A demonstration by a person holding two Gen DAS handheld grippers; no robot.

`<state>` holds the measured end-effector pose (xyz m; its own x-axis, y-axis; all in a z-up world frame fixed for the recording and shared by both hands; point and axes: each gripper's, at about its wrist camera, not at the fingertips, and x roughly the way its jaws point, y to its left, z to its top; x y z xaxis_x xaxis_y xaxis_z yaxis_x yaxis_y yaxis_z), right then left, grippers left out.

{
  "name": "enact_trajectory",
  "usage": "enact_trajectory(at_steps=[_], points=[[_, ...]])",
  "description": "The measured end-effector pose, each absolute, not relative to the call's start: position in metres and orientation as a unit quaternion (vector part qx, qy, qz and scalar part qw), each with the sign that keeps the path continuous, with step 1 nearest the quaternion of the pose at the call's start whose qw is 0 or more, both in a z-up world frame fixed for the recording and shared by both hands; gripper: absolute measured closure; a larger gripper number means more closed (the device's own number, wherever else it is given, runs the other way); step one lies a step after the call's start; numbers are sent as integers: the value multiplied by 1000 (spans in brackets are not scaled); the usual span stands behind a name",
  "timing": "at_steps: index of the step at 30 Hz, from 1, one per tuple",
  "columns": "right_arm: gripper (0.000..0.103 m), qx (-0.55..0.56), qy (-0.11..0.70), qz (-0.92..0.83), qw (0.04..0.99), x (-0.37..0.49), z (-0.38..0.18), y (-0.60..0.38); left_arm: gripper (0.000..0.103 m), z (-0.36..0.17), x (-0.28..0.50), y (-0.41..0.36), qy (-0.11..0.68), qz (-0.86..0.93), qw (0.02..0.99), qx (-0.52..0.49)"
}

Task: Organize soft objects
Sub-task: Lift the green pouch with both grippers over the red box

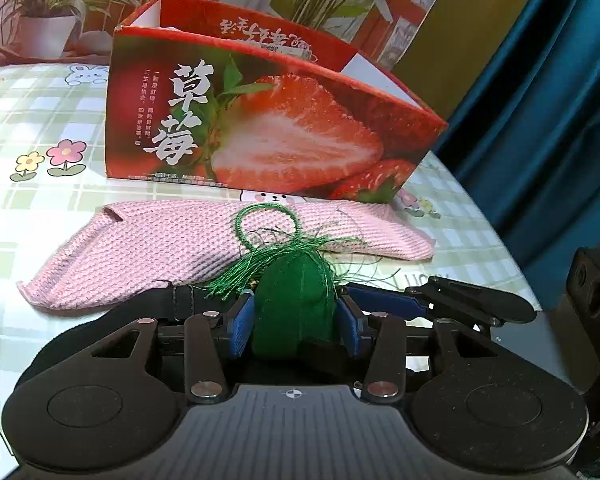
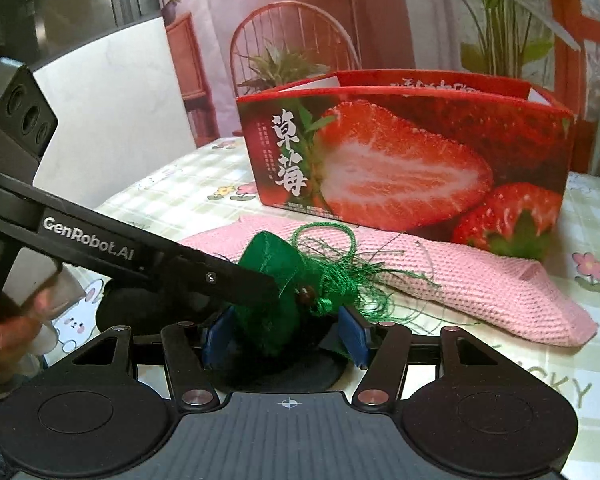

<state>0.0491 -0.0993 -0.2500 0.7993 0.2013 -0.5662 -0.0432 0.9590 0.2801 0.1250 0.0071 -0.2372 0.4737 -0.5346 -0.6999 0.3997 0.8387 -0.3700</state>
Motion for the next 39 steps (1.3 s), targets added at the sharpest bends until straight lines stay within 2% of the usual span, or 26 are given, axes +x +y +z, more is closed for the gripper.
enact_trajectory(at_steps=[12, 17, 18, 19, 24, 32, 39], points=[[53, 177, 314, 69, 930, 52, -255, -107, 56, -237, 126, 6, 433, -279, 853, -82], [60, 186, 307, 67, 931, 51, -249, -108, 57, -226, 124, 7, 417, -293, 856, -85], [66, 189, 304, 68, 931, 50, -247, -109, 57, -222, 123, 6, 413, -295, 858, -83], [68, 194, 302, 72, 931, 50, -245, -110, 57, -217, 122, 5, 407, -300, 859, -77], [69, 171, 306, 66, 934, 51, -235, -110, 57, -201, 120, -2, 386, -328, 860, -54], [69, 160, 288, 57, 942, 50, -216, -119, 57, -182, 127, -2, 367, -349, 859, -77], [69, 132, 262, 52, 955, 62, -182, -131, 57, -145, 147, -1, 329, -363, 868, -85]])
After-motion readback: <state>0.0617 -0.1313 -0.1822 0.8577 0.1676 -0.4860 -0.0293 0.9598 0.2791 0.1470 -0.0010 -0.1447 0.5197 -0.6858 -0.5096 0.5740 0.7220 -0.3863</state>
